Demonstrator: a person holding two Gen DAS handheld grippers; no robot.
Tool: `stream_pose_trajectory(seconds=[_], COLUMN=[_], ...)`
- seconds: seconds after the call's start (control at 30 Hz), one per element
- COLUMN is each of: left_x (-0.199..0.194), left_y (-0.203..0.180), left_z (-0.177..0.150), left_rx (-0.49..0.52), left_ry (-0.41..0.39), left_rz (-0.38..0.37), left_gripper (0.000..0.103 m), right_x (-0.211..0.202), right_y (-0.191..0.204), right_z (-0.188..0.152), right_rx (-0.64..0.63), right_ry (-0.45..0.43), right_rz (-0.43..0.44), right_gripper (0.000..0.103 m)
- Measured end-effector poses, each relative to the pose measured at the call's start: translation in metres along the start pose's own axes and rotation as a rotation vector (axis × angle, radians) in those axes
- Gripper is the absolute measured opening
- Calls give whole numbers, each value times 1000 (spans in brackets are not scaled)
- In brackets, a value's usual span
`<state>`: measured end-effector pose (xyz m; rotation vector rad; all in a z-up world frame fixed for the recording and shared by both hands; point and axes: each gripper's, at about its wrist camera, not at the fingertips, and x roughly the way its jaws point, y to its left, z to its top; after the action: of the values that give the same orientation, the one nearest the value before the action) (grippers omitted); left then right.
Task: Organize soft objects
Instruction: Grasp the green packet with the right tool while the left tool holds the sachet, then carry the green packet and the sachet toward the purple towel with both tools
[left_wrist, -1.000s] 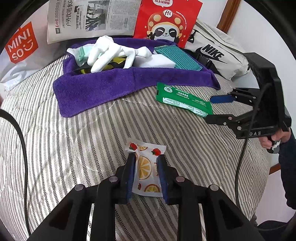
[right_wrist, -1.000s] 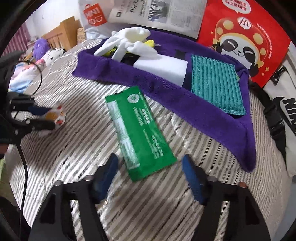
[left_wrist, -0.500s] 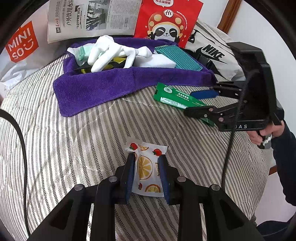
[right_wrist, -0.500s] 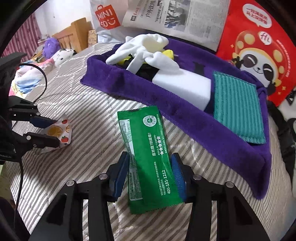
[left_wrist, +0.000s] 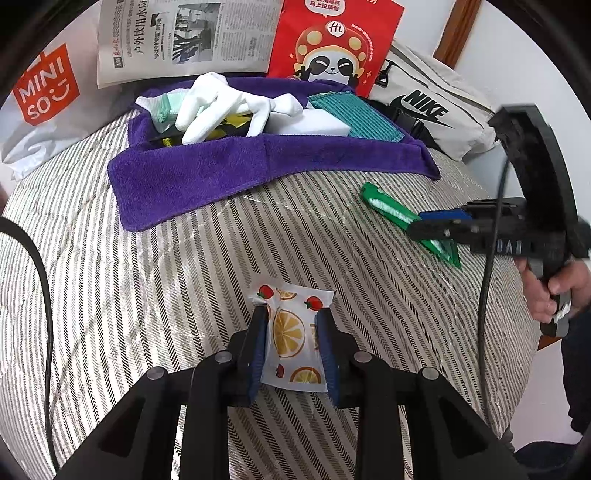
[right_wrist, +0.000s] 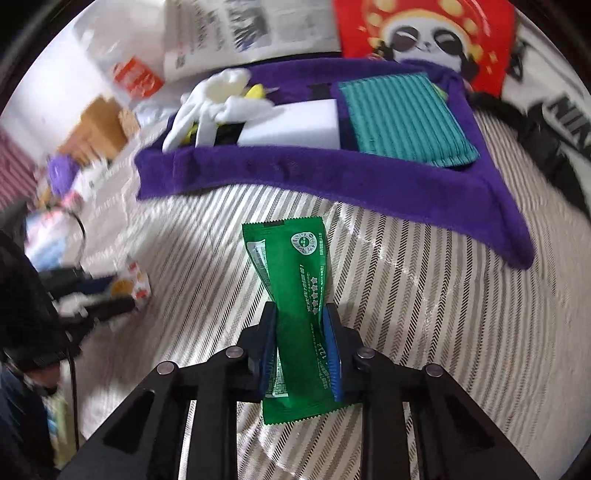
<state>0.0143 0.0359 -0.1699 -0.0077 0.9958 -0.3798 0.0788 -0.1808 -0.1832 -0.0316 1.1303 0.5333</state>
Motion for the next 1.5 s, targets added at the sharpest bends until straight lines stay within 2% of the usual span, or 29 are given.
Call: stream_pose_trajectory(seconds=[0.07, 0.17, 0.4, 0.67, 1.33, 1.5], left_x=[0, -2, -19, -33, -33, -33], left_y=[2, 4, 6, 1, -6, -5], left_z=[0, 3, 9, 17, 38, 49], left_rx=[-11, -20, -33, -41, -34, -28], left_ry=[2, 12, -14, -42, -57, -68], left_rz=[-2, -11, -5, -18, -21, -21], left_gripper=[23, 20, 20, 20, 20, 20], right_x=[-1, -11, -41, -59, -57, -62], right_y=[-5, -4, -2, -19, -17, -17], right_z=[1, 2, 7, 12, 14, 23], right_rx=[35, 23, 21, 74, 69, 61], right_ry=[-3, -25, -78, -102, -77, -100], right_rz=[18, -7, -32, -4, -24, -20], right_gripper=[23, 22, 22, 23, 23, 23])
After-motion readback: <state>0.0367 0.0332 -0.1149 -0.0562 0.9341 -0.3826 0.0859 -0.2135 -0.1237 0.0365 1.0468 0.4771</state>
